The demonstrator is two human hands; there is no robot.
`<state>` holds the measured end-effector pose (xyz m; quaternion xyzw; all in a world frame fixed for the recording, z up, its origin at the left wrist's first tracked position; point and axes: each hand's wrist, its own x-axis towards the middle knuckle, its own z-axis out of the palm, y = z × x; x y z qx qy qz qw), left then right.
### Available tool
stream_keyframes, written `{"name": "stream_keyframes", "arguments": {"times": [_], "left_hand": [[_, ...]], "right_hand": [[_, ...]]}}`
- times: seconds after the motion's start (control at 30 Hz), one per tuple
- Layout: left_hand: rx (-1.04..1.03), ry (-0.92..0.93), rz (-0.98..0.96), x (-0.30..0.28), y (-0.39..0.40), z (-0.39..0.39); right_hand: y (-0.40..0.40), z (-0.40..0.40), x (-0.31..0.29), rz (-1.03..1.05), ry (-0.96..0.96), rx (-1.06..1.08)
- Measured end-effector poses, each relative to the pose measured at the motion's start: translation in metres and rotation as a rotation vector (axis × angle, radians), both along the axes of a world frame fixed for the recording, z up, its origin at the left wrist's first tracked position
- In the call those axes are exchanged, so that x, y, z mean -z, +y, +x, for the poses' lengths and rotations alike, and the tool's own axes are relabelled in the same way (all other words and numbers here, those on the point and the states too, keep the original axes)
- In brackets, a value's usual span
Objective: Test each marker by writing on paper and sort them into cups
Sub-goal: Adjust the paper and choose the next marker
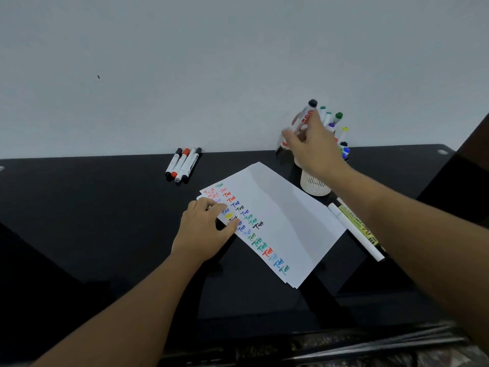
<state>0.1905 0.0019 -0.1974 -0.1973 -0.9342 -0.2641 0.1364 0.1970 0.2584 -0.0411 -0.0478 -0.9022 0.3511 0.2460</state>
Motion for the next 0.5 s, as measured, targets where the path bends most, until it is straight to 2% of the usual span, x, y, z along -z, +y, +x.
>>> {"name": "stream_keyframes", "arguments": {"times": [0.23,0.5], "left_hand": [[-0.004,0.002,-0.003,0.001,0.000,-0.002],[-0.004,-0.008,-0.003,0.001,-0.001,-0.002]], "right_hand": [[0.048,-0.036,-0.036,-0.002,0.070,0.183],[0.084,-0.064,-0.033,0.138,-0.036,0.343]]}}
